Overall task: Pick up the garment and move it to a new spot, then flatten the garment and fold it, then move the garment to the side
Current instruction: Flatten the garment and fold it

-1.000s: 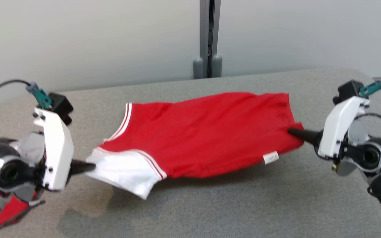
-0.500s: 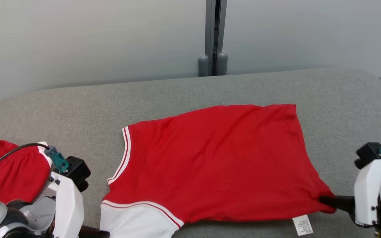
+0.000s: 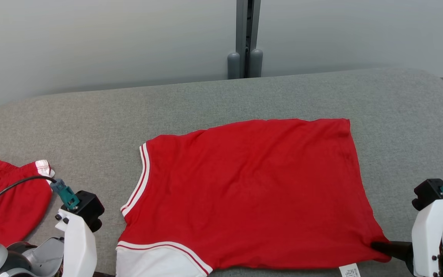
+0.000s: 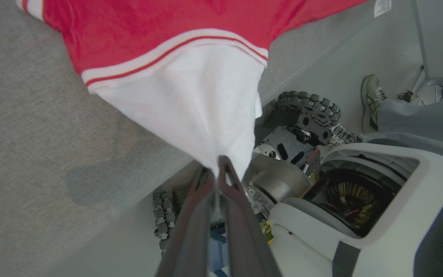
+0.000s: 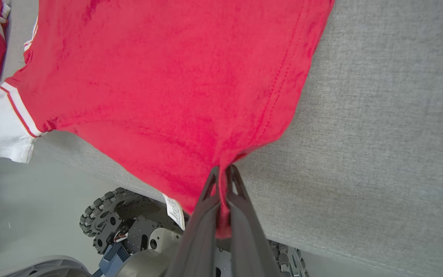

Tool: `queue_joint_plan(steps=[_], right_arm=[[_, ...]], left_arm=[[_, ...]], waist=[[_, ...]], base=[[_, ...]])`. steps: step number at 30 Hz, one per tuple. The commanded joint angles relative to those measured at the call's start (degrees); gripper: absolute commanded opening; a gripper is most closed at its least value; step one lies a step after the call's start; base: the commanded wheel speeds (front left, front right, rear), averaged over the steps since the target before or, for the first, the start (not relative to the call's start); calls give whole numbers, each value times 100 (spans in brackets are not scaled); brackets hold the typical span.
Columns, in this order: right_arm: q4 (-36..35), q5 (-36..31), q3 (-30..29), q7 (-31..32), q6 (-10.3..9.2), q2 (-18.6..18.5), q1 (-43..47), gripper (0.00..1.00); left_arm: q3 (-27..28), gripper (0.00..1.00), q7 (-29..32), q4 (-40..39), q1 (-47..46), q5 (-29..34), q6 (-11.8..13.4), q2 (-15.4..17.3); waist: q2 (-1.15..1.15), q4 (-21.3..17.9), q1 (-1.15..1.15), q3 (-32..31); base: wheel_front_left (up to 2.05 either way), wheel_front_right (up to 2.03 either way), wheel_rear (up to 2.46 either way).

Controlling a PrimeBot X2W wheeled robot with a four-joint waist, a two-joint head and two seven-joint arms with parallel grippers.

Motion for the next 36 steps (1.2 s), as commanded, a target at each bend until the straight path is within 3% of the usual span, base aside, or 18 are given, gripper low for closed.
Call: queue_joint_plan(steps=[1,17,27,36], right_arm=[[-40,-57,-44,37,3,22,39,0],[-251,-504,-964,414,3,817,-413,0],[-49,-589,-1601,292,3,1286,-883,0],[222,-643,-1781,140,3,1536,-1283,0]], left_arm=[[2,0,18,18,27,-41,3,10],[143,0,160,694,-798,97,-56,-368],[230,0,-6,1658,-1653,400,-216,-886],[292,0,-252,2668,-2405,666,-478,-1356]], waist=[[0,2,0,19],[0,-157,0,457],[0,-378,0,925],[0,-481,0,1321]], base=[[0,0,0],[0,0,0],[0,0,0],[0,0,0]])
